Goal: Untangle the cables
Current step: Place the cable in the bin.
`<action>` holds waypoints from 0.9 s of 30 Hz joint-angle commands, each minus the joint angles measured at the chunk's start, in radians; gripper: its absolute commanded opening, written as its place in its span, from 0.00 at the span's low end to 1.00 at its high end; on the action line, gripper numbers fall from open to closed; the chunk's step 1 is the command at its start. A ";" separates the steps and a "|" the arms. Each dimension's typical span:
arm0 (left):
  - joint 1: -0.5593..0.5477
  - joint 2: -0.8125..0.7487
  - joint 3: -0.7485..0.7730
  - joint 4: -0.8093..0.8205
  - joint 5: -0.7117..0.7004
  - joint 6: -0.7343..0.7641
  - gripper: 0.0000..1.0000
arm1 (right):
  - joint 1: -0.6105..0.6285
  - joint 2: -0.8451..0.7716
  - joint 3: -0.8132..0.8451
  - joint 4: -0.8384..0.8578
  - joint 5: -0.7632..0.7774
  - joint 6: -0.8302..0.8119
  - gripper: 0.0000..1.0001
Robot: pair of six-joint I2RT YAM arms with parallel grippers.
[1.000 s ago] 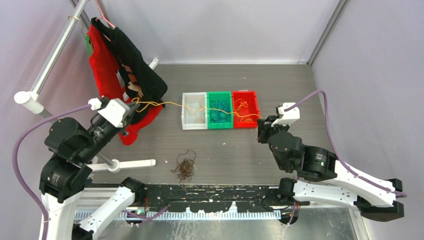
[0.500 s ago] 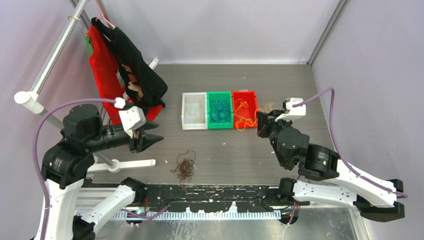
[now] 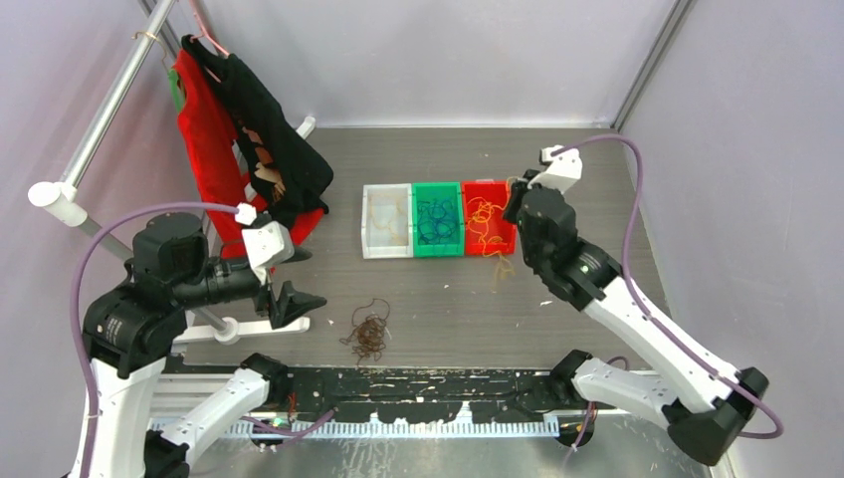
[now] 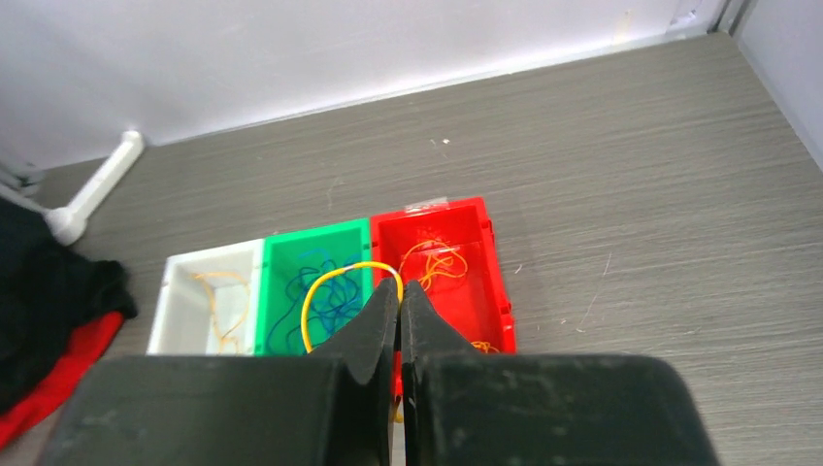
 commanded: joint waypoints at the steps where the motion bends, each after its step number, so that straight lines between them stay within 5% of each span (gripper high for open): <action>1: 0.002 0.015 0.004 -0.032 0.001 0.015 0.81 | -0.108 0.107 -0.011 0.133 -0.153 0.027 0.01; 19: 0.003 0.011 -0.020 -0.029 -0.009 0.037 0.84 | -0.348 0.397 -0.026 0.287 -0.327 0.117 0.01; 27: 0.003 0.021 -0.012 -0.032 -0.039 0.031 0.84 | -0.349 0.606 0.091 0.079 -0.348 0.136 0.15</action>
